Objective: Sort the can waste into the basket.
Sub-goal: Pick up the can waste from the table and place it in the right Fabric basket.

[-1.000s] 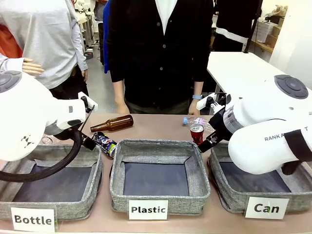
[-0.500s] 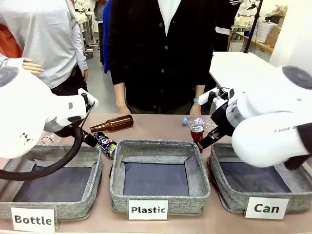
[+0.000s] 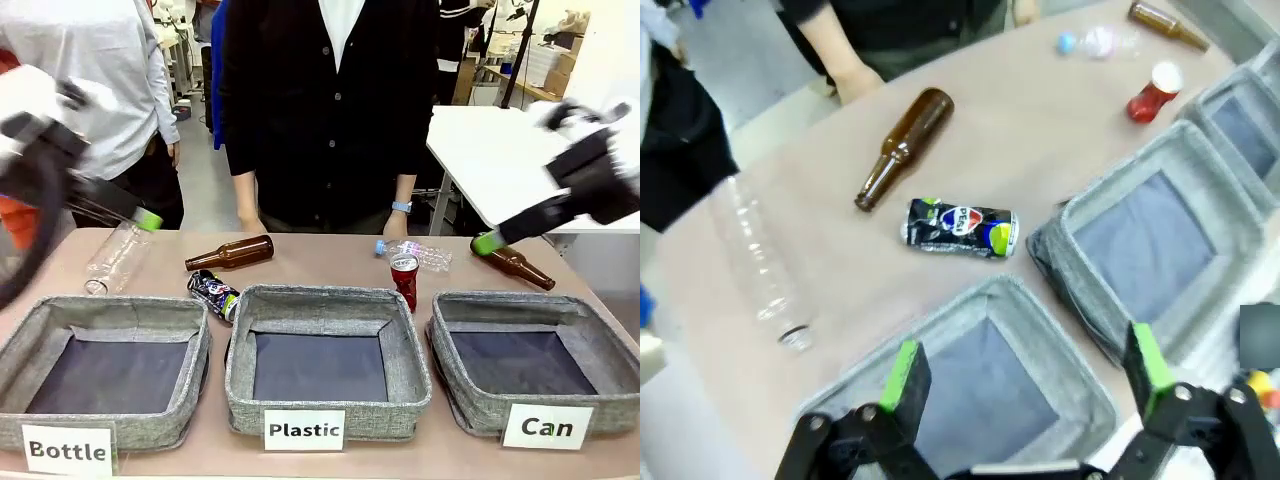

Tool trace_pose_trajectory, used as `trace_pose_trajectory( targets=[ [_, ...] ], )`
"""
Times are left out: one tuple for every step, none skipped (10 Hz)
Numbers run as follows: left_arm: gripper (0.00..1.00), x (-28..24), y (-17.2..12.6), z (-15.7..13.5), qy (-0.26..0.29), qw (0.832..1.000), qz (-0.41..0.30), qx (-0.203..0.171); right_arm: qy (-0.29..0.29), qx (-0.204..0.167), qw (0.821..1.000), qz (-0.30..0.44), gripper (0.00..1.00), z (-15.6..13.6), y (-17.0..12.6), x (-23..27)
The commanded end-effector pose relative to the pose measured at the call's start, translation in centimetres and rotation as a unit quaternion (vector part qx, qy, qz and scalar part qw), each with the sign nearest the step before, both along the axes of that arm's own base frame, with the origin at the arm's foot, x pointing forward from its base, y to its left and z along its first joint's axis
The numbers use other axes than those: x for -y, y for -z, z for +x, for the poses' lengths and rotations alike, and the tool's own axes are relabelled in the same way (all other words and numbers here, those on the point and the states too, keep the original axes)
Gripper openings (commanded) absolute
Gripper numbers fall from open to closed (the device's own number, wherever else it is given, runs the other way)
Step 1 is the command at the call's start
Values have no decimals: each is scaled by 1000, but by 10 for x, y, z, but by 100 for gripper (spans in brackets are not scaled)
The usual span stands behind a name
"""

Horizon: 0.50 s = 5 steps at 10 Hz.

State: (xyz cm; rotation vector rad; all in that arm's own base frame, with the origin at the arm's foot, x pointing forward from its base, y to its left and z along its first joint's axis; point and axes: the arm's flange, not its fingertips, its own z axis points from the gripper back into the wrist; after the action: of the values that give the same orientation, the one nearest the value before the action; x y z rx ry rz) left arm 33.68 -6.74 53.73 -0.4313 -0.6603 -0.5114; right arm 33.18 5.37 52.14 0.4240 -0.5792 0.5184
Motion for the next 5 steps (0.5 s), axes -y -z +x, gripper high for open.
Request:
trace_pose_trajectory(
  targets=[
    [100, -107, 40, -58, 9, 996, -87, -21, 32, -11, 997, 76, 100, -22, 20, 72],
    [100, -154, 49, -55, -12, 988, -149, -31, 50, -11, 991, 127, 100, -26, 28, 104],
    [100, -197, 66, -47, -91, 972, -207, -57, 75, -15, 981, 176, 100, -31, 40, 131],
    [100, -232, 90, -46, -126, 950, -273, -82, 103, -20, 970, 219, 100, -38, 53, 158],
    [100, -265, 118, -49, -170, 924, -329, -94, 127, -21, 955, 269, 100, -46, 66, 188]
  ],
)
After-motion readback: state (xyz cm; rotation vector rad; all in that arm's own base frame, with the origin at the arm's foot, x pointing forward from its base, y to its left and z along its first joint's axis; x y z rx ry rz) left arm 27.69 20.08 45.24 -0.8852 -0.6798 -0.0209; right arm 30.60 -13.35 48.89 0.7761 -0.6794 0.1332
